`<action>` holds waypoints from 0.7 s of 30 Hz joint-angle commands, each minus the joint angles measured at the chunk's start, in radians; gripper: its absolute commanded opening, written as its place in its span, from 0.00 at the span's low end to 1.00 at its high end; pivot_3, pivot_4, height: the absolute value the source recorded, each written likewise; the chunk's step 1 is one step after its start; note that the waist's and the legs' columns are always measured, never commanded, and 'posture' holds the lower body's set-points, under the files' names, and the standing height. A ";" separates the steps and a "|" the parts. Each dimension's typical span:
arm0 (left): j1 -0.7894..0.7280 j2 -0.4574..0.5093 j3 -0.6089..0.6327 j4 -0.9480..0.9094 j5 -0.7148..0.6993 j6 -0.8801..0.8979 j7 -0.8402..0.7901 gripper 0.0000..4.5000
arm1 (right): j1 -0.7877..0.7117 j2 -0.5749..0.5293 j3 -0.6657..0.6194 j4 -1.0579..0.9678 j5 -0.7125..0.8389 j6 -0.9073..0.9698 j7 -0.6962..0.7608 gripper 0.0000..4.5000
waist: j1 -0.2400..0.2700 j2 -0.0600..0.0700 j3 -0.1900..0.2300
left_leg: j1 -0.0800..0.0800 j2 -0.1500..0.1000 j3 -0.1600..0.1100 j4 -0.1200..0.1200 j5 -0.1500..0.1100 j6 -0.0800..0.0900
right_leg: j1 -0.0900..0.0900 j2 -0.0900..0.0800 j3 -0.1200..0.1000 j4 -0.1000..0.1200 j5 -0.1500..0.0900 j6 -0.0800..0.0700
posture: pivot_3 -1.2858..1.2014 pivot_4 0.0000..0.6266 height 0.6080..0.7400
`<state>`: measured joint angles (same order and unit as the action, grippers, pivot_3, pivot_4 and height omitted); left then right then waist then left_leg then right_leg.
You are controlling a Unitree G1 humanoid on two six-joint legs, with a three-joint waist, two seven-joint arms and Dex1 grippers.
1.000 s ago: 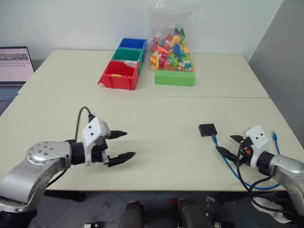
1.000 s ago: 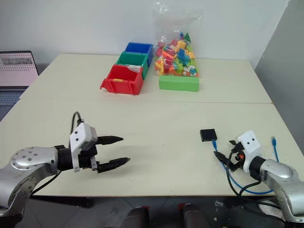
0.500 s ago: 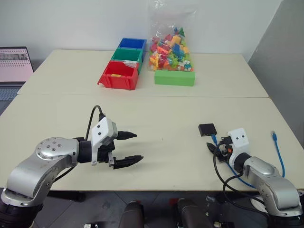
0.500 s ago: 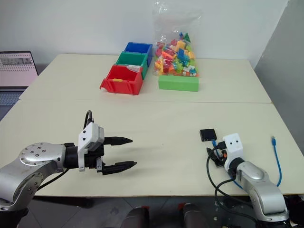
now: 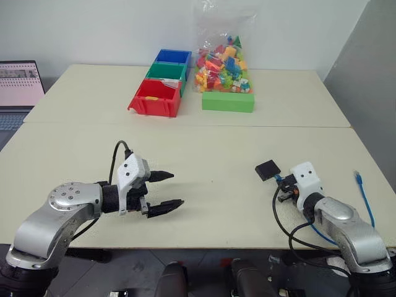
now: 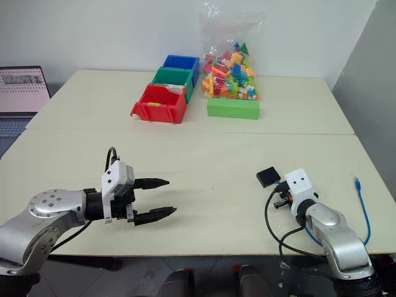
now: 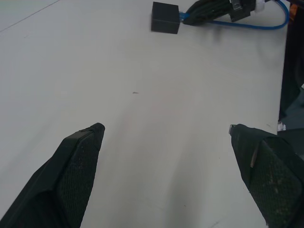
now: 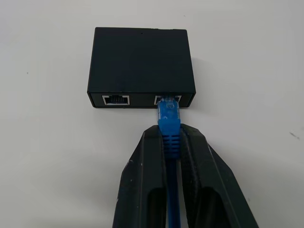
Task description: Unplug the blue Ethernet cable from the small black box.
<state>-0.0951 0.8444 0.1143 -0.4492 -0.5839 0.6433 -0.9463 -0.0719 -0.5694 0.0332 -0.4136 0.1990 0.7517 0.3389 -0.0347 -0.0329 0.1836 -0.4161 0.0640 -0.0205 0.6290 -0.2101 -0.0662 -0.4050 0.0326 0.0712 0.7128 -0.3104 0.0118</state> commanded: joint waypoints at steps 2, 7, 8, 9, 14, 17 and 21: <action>-0.052 -0.077 0.035 0.063 -0.061 0.032 0.049 1.00 | -0.083 -0.089 0.074 -0.029 -0.076 -0.181 0.124 0.03 | -0.001 0.000 0.000 | 0.000 0.000 0.000 0.000 0.000 0.000 | 0.000 0.000 0.000 0.000 0.000 0.000 | 0.52 0.24 1.00; -0.096 -0.123 0.065 0.110 -0.221 0.154 0.028 1.00 | -0.207 -0.133 0.171 0.028 -0.164 -0.476 0.258 0.03 | -0.008 0.000 0.000 | 0.000 0.000 0.000 0.000 0.000 0.000 | 0.000 0.001 -0.001 0.000 0.000 0.000 | 0.52 0.24 1.00; -0.106 -0.127 0.075 0.122 -0.258 0.189 0.027 1.00 | -0.232 -0.137 0.192 0.047 -0.181 -0.539 0.286 0.03 | -0.008 0.000 0.000 | 0.000 0.001 0.000 0.000 0.000 0.000 | 0.000 0.001 -0.002 0.000 0.000 0.000 | 0.52 0.24 1.00; -0.113 -0.129 0.081 0.130 -0.284 0.213 0.028 1.00 | -0.248 -0.138 0.206 0.061 -0.193 -0.583 0.305 0.03 | -0.008 0.000 0.000 | 0.000 0.001 0.000 0.000 0.000 0.000 | 0.000 0.001 -0.002 0.000 0.000 0.000 | 0.52 0.24 1.00; -0.140 -0.084 0.086 0.162 -0.413 0.324 -0.063 1.00 | -0.419 -0.125 0.320 0.205 -0.245 -0.962 0.486 0.03 | -0.013 0.000 0.000 | 0.000 0.000 0.000 0.001 0.000 0.000 | 0.000 0.001 -0.003 0.001 0.000 0.000 | 0.52 0.24 1.00; -0.153 -0.071 0.066 0.164 -0.412 0.347 -0.069 1.00 | -0.468 -0.109 0.333 0.259 -0.250 -1.044 0.525 0.03 | -0.013 0.000 0.000 | 0.000 0.000 -0.001 0.001 0.000 0.000 | 0.000 0.001 -0.003 0.001 0.000 0.000 | 0.52 0.24 1.00; -0.171 -0.079 0.037 0.151 -0.412 0.370 -0.054 1.00 | -0.517 -0.083 0.354 0.293 -0.267 -1.104 0.569 0.03 | -0.006 0.000 0.000 | 0.000 0.000 -0.002 0.001 0.000 0.000 | 0.001 0.000 -0.003 0.001 0.002 -0.004 | 0.52 0.24 1.00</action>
<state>-0.2466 0.7637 0.1527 -0.2733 -0.9779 1.0052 -0.9995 -0.5585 -0.6594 0.3907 -0.1089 -0.0645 -0.3132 0.8904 -0.0411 -0.0331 0.1837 -0.4164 0.0640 -0.0222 0.6301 -0.2100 -0.0662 -0.4043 0.0326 0.0682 0.7135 -0.3081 0.0081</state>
